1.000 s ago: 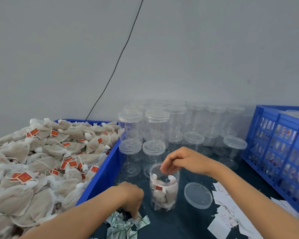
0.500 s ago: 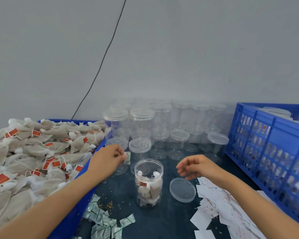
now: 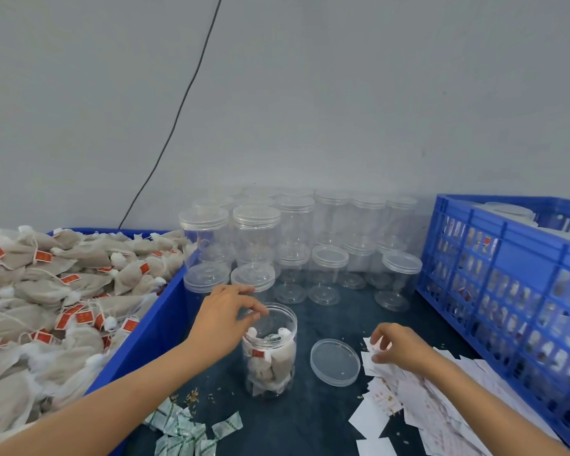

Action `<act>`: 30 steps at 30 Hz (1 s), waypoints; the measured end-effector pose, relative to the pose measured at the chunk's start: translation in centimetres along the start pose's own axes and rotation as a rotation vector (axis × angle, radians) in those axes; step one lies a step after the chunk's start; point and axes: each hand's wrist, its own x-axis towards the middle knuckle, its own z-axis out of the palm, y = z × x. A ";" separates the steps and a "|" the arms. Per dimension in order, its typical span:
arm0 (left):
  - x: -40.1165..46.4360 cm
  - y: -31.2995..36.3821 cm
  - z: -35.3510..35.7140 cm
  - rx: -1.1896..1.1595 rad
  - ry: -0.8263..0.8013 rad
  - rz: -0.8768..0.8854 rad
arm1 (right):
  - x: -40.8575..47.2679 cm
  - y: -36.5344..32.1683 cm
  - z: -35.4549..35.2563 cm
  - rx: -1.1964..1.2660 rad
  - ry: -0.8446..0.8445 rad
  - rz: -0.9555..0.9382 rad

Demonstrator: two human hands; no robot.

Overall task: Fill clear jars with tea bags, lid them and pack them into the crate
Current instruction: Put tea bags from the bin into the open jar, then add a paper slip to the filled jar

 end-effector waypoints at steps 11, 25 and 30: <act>-1.2 -0.4 0.5 -0.511 -0.378 -0.097 | 0.4 0.0 0.8 0.005 -0.012 0.078; -1.7 -0.3 2.6 -0.676 -0.291 -0.304 | 0.1 -2.7 -0.6 0.126 0.419 -0.171; -1.9 0.4 2.2 -0.677 -0.244 -0.268 | -2.9 -10.1 -2.4 0.684 0.295 -0.565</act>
